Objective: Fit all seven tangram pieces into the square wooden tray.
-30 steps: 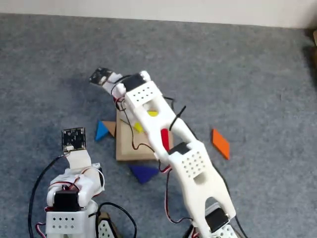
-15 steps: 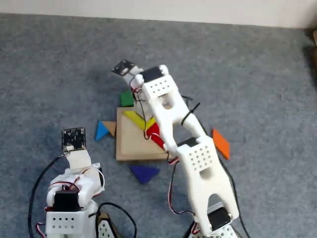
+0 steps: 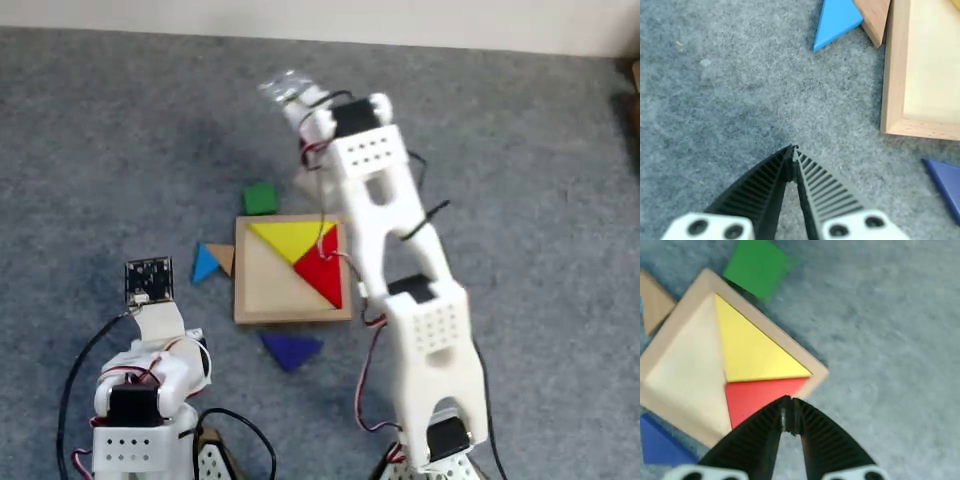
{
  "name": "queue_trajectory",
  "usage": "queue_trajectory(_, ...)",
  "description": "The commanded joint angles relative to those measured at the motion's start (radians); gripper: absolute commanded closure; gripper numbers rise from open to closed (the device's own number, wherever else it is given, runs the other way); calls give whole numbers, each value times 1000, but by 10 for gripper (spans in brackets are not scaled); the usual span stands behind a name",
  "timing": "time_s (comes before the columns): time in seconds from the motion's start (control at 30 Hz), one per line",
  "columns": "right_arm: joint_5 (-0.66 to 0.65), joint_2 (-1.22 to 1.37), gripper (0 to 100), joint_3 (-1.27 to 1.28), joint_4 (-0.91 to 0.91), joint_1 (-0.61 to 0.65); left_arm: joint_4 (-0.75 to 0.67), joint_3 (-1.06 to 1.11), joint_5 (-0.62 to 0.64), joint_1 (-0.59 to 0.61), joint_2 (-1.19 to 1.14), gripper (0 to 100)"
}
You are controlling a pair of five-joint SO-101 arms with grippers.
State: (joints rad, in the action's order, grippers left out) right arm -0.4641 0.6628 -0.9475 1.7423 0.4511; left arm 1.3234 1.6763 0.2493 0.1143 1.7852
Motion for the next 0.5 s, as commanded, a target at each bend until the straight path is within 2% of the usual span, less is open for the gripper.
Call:
queue_trajectory(0.0, 8, -208, 990, 159, 22, -44, 2, 19, 2, -16, 51, 995)
queue_trajectory(0.27, 2, -610, 990, 630, 15, -113, 2, 19, 2, -16, 51, 995)
queue_trajectory(0.47, 2, -865, 990, 983, -113, -228, 2, 19, 2, -16, 51, 995)
